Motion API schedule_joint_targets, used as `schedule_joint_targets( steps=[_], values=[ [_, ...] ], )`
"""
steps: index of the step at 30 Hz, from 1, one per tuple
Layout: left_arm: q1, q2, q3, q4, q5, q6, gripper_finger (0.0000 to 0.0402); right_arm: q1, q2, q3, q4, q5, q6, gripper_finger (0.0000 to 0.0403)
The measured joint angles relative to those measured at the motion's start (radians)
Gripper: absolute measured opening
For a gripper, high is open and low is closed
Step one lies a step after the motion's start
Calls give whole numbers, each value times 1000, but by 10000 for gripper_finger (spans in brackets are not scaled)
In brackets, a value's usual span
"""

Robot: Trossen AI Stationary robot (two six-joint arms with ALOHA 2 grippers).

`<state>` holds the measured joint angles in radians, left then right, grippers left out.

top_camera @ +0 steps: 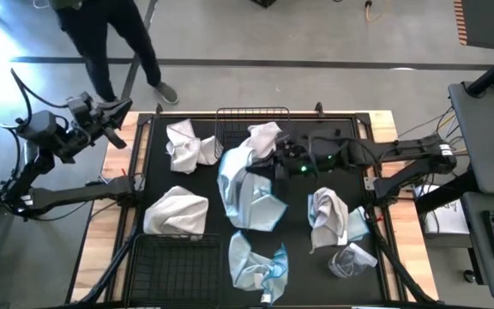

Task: Sort microfiber towel by color & place in baskets
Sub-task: Put the top right blue microfiber cloth into the bottom wire basket

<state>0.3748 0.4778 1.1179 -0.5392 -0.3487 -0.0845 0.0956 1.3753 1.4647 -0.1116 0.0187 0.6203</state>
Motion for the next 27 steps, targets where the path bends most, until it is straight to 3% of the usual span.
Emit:
schedule_joint_targets(
  steps=[18, 27],
  values=[
    [0, 0, 0, 0, 0, -30, 0, 119, 222, 0, 344, -53, 76, 13],
    [0, 0, 0, 0, 0, -6, 0, 153, 312, 44, 396, -56, 113, 13]
  ],
)
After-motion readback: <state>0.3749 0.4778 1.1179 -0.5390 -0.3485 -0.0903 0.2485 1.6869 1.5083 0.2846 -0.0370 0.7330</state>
